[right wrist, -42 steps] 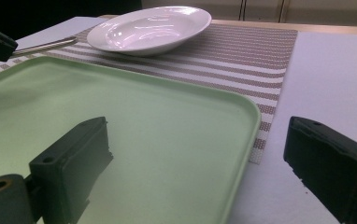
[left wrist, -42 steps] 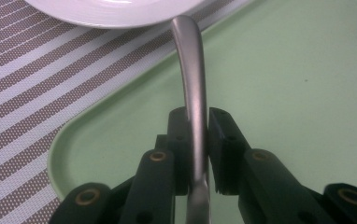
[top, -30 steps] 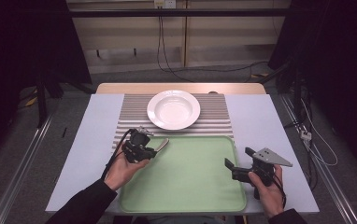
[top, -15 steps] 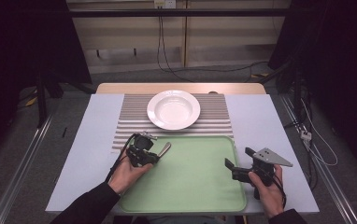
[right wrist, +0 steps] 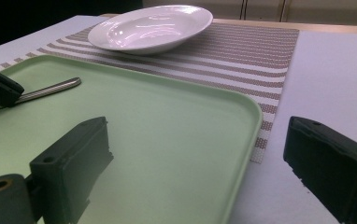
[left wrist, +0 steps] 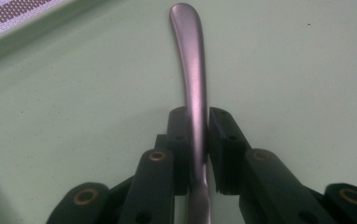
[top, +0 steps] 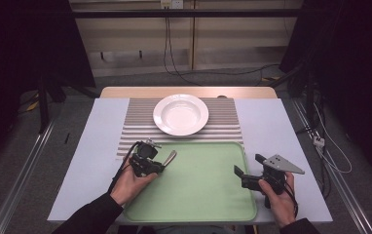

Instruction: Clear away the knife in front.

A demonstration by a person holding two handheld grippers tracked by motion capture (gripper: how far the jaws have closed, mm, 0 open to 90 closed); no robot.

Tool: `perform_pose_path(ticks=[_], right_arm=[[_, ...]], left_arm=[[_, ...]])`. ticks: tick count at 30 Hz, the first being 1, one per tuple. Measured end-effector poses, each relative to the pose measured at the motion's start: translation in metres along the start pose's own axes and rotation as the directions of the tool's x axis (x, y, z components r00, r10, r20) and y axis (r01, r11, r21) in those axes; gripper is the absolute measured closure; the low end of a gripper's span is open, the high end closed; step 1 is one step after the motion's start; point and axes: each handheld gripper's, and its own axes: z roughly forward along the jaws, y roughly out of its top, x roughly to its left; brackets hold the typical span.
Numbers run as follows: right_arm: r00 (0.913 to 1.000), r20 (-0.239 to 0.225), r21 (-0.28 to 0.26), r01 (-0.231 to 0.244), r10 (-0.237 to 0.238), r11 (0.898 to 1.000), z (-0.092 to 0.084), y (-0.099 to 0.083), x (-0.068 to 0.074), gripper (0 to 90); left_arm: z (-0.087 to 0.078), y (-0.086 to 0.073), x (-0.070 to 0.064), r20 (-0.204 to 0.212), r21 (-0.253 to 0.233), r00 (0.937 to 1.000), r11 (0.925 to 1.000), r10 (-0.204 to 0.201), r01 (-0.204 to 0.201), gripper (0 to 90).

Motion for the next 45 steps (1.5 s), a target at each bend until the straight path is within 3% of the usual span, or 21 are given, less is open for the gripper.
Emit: perform_pose_path(ticks=[3, 4, 6, 11, 13, 16, 20, 25, 29, 31, 33, 35, 37, 38, 39, 42, 43, 45], right_arm=[[1.0, -0.003, 0.001, 0.004, -0.004, 1.0, 0.0, 0.0, 0.0, 7.2], [1.0, -0.002, 0.001, 0.004, -0.004, 1.0, 0.0, 0.0, 0.0, 7.2], [1.0, 0.002, 0.002, 0.003, -0.003, 1.0, 0.0, 0.0, 0.0, 7.2], [1.0, 0.003, 0.004, 0.002, -0.002, 1.0, 0.0, 0.0, -0.001, 7.2], [1.0, -0.001, 0.004, 0.002, -0.002, 1.0, 0.001, 0.0, -0.001, 7.2], [1.0, -0.004, 0.003, 0.003, -0.003, 1.0, 0.001, 0.0, -0.001, 7.2], [1.0, -0.007, 0.004, 0.003, -0.003, 1.0, 0.001, 0.0, -0.001, 7.2], [1.0, -0.004, 0.003, 0.006, -0.006, 1.0, 0.001, 0.0, -0.001, 7.2], [1.0, -0.003, 0.003, 0.005, -0.005, 1.0, 0.001, 0.0, -0.001, 7.2], [1.0, 0.0, 0.0, -0.002, 0.002, 1.0, 0.0, 0.0, -0.001, 7.2], [1.0, 0.002, -0.003, 0.002, -0.002, 1.0, -0.001, 0.0, -0.001, 7.2], [1.0, 0.001, 0.001, 0.004, -0.004, 1.0, -0.001, 0.0, -0.001, 7.2], [1.0, 0.003, 0.001, 0.001, -0.001, 1.0, 0.0, 0.0, 0.0, 7.2], [1.0, 0.004, 0.002, 0.004, -0.004, 1.0, 0.0, 0.0, 0.0, 7.2], [1.0, 0.004, 0.004, 0.003, -0.003, 1.0, 0.0, 0.0, 0.0, 7.2], [1.0, 0.005, 0.002, 0.008, -0.008, 1.0, -0.001, 0.0, 0.0, 7.2], [1.0, 0.004, 0.002, 0.008, -0.008, 1.0, -0.001, 0.0, 0.001, 7.2], [1.0, 0.005, 0.002, 0.007, -0.007, 1.0, -0.001, 0.0, 0.001, 7.2]], left_arm=[[0.0, -0.001, 0.002, 0.032, -0.005, 0.9995, 1.0, 0.0, 0.0, 77.5], [0.0, -0.001, 0.003, 0.041, -0.006, 0.9992, 1.0, 0.003, -0.003, 73.3], [0.0, 0.0, 0.004, 0.027, -0.012, 0.9995, 0.9999, 0.013, -0.012, 69.3], [-0.003, -0.001, 0.005, 0.043, -0.041, 0.998, 0.9981, 0.047, -0.045, 59.3], [-0.005, -0.001, 0.005, 0.023, -0.068, 0.9983, 0.9963, 0.053, -0.052, 51.4], [-0.007, 0.0, 0.005, 0.023, -0.101, 0.998, 0.9933, 0.059, -0.056, 31.8], [-0.008, 0.0, 0.0, 0.023, -0.122, 0.9955, 0.9886, 0.092, -0.088, 16.8], [-0.007, 0.0, -0.008, -0.001, -0.169, 0.9917, 0.9774, 0.128, -0.127, 13.0], [-0.005, 0.0, -0.011, 0.05, -0.181, 0.9883, 0.9744, 0.144, -0.133, 12.5], [-0.007, -0.002, -0.012, 0.045, -0.192, 0.9862, 0.9702, 0.159, -0.148, 20.2], [-0.009, -0.003, -0.011, 0.076, -0.209, 0.9832, 0.9667, 0.166, -0.147, 22.4], [-0.011, -0.004, -0.012, 0.076, -0.228, 0.9809, 0.9607, 0.179, -0.158, 36.3], [-0.008, -0.003, -0.013, 0.11, -0.222, 0.9736, 0.9596, 0.2, -0.172, 48.7], [-0.007, -0.003, -0.015, 0.093, -0.209, 0.975, 0.9614, 0.202, -0.179, 55.6], [-0.006, -0.004, -0.015, 0.101, -0.198, 0.9712, 0.961, 0.216, -0.193, 63.0], [-0.004, -0.004, -0.015, 0.093, -0.209, 0.971, 0.9579, 0.22, -0.197, 79.0], [-0.005, -0.004, -0.016, 0.069, -0.215, 0.9749, 0.9575, 0.212, -0.193, 82.7], [-0.003, -0.002, -0.014, 0.074, -0.205, 0.9749, 0.96, 0.21, -0.191, 90.0]])
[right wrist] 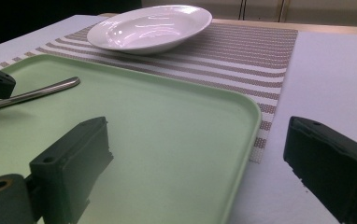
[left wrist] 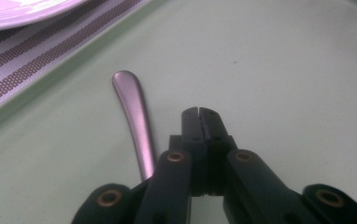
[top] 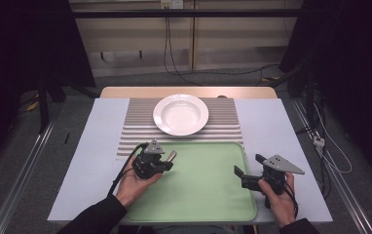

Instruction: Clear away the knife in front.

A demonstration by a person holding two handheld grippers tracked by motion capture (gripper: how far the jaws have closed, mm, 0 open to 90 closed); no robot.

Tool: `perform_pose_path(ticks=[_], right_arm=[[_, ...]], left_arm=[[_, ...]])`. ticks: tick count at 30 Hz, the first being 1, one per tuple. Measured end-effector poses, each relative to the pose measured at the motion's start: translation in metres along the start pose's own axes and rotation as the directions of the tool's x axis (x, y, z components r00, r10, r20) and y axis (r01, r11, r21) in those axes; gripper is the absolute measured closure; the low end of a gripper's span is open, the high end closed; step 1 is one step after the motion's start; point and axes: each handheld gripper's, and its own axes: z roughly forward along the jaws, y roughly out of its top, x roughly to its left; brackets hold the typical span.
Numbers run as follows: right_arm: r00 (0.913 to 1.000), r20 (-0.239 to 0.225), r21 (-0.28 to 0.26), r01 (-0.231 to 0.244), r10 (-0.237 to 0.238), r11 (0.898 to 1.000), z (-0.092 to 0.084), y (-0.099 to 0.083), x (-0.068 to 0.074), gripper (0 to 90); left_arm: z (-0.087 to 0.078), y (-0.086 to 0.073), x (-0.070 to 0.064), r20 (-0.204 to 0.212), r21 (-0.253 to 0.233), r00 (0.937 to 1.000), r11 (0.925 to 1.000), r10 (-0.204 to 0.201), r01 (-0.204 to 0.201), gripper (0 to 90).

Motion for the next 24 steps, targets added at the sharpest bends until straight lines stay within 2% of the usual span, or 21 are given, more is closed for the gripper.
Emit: perform_pose_path(ticks=[2, 5, 12, 16, 18, 24], right_arm=[[1.0, 0.0, -0.001, -0.002, 0.002, 1.0, 0.0, 0.0, 0.0, 7.2], [1.0, -0.001, 0.0, 0.0, 0.0, 1.0, 0.0, 0.0, 0.0, 7.2], [1.0, 0.0, -0.002, 0.0, 0.0, 1.0, 0.0, 0.0, 0.0, 7.0], [1.0, -0.001, -0.002, 0.0, 0.0, 1.0, 0.0, 0.0, 0.0, 7.0], [1.0, -0.001, -0.002, 0.0, 0.0, 1.0, 0.0, 0.0, 0.0, 7.0], [1.0, 0.0, -0.001, 0.001, -0.001, 1.0, 0.0, 0.0, 0.0, 7.0]], left_arm=[[0.002, 0.0, 0.001, -0.011, 0.017, 0.9999, 0.9999, -0.004, 0.004, 90.0], [0.005, 0.0, 0.0, -0.025, 0.047, 0.9996, 0.9989, 0.011, -0.01, 90.0], [0.01, -0.001, -0.001, -0.038, 0.065, 0.999, 0.9977, 0.024, -0.021, 90.0], [0.014, -0.003, 0.001, -0.079, 0.092, 0.9966, 0.9956, 0.026, -0.019, 90.0], [0.014, -0.003, 0.004, -0.063, 0.088, 0.998, 0.9961, 0.008, -0.002, 90.0], [0.014, -0.003, 0.005, -0.073, 0.094, 0.9973, 0.9956, 0.006, 0.001, 90.0]])
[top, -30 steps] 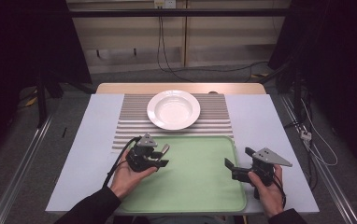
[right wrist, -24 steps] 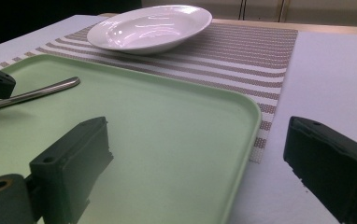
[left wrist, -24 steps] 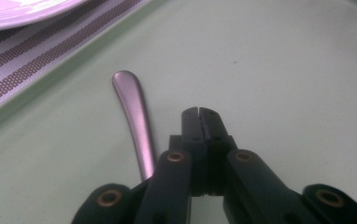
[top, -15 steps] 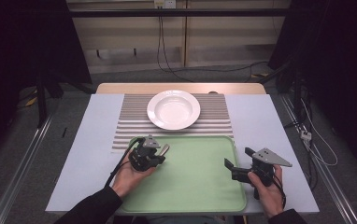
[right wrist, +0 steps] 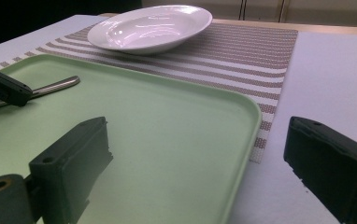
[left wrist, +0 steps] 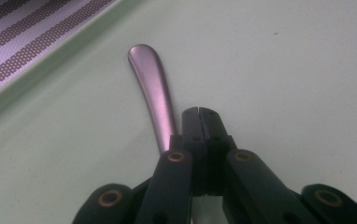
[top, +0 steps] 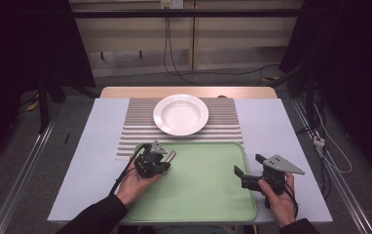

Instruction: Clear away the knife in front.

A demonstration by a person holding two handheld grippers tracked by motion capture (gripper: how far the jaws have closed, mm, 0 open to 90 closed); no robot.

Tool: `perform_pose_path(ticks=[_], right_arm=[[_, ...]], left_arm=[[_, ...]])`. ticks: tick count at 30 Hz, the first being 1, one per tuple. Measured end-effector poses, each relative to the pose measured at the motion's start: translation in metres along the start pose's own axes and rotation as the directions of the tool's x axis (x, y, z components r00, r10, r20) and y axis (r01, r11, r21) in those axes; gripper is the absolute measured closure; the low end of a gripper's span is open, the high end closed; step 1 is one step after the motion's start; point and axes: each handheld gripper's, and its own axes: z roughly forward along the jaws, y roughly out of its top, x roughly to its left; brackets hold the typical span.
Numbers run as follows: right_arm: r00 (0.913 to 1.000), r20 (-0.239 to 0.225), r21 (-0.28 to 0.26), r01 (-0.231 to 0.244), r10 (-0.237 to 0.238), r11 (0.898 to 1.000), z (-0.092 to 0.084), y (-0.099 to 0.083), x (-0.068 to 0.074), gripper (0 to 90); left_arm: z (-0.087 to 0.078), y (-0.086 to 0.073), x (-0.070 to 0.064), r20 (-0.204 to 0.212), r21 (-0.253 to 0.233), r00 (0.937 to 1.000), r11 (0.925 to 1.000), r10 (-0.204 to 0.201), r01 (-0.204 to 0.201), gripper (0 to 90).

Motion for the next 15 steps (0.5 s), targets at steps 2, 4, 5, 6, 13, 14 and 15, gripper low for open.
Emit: perform_pose_path(ticks=[2, 4, 5, 6, 13, 14, 15], right_arm=[[1.0, 0.0, 0.0, 0.001, -0.001, 1.0, 0.0, 0.0, 0.0, 7.0], [1.0, -0.001, 0.0, 0.002, -0.002, 1.0, 0.0, 0.0, 0.0, 7.0], [1.0, -0.002, 0.001, 0.002, -0.002, 1.0, 0.0, 0.0, 0.0, 7.0], [1.0, -0.002, 0.001, 0.001, -0.001, 1.0, 0.0, 0.0, 0.0, 7.0], [1.0, -0.001, 0.0, 0.002, -0.002, 1.0, 0.0, 0.0, 0.0, 7.0], [1.0, -0.001, 0.0, 0.001, -0.001, 1.0, 0.0, 0.0, 0.0, 7.0], [1.0, -0.001, 0.0, 0.002, -0.002, 1.0, 0.0, 0.0, 0.0, 7.0]], left_arm=[[-0.001, -0.001, 0.002, -0.007, 0.005, 1.0, 1.0, -0.003, 0.003, 90.0], [-0.003, -0.002, 0.004, -0.011, 0.007, 0.9999, 0.9999, -0.007, 0.007, 90.0], [-0.003, -0.002, 0.005, -0.005, 0.009, 0.9999, 0.9999, -0.012, 0.012, 90.0], [-0.003, -0.002, 0.005, -0.028, 0.01, 0.9995, 0.9999, -0.013, 0.014, 90.0], [-0.006, -0.004, 0.01, -0.022, 0.018, 0.9996, 0.9997, -0.017, 0.017, 90.0], [-0.007, -0.005, 0.011, -0.021, 0.022, 0.9997, 0.9997, -0.012, 0.012, 90.0], [-0.007, -0.005, 0.013, -0.019, 0.023, 0.9997, 0.9996, -0.015, 0.015, 90.0]])
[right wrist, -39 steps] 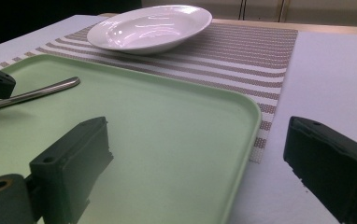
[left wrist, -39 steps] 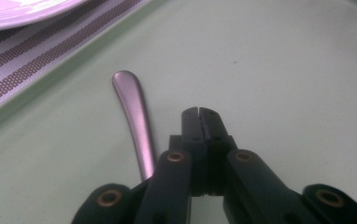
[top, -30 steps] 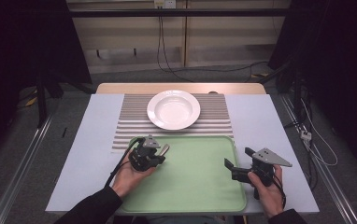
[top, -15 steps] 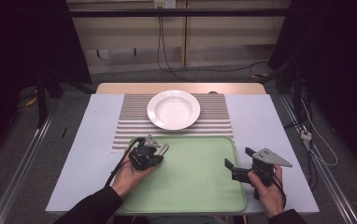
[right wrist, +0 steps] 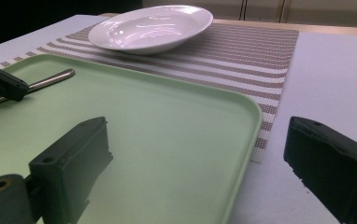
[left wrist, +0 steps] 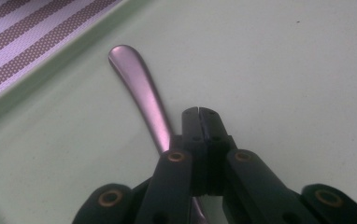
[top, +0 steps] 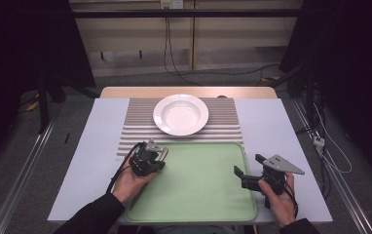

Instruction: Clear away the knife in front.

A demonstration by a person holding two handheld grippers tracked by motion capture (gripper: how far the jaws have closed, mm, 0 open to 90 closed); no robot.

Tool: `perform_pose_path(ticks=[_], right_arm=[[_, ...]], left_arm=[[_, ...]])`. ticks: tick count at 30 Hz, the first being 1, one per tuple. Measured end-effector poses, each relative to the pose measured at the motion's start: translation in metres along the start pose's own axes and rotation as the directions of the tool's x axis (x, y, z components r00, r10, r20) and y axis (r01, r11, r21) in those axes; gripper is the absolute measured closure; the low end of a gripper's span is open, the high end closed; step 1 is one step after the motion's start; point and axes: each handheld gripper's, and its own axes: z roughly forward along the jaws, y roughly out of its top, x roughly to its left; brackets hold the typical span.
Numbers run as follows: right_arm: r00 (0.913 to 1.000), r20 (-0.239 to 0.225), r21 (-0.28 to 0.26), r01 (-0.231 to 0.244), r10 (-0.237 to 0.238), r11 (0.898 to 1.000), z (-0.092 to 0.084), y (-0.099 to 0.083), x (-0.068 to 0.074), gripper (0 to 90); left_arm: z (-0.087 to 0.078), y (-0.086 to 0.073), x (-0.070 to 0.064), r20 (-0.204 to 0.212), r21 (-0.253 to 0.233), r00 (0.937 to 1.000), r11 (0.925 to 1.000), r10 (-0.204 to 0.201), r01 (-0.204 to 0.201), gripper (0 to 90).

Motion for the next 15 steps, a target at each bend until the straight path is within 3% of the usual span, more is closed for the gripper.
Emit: perform_pose_path(ticks=[4, 5, 8, 9, 15], right_arm=[[1.0, -0.002, -0.001, -0.002, 0.002, 1.0, 0.0004, 0.0001, 0.0001, 7.0], [1.0, -0.001, 0.0, -0.002, 0.002, 1.0, 0.0004, 0.0001, 0.0, 7.0], [1.0, -0.004, -0.001, -0.001, 0.001, 1.0, 0.0005, 0.0002, 0.0002, 7.0], [1.0, -0.003, 0.0, 0.001, -0.001, 1.0, 0.0005, 0.0002, 0.0003, 7.0], [1.0, -0.004, 0.001, -0.001, 0.001, 1.0, 0.0009, 0.0004, 0.0005, 7.0]], left_arm=[[-0.0022, -0.0017, 0.0028, -0.011, 0.007, 0.9999, 0.9999, -0.011, 0.011, 90.0], [-0.0025, -0.0021, 0.0045, 0.011, 0.007, 0.9999, 0.9999, -0.01, 0.01, 90.0], [-0.0038, -0.0032, 0.0046, -0.009, 0.013, 0.9999, 0.9998, -0.014, 0.014, 90.0], [-0.0041, -0.0036, 0.006, 0.008, 0.012, 0.9999, 0.9998, -0.014, 0.014, 90.0], [-0.0071, -0.0059, 0.0097, -0.009, 0.019, 0.9995, 0.9994, -0.03, 0.03, 90.0]])
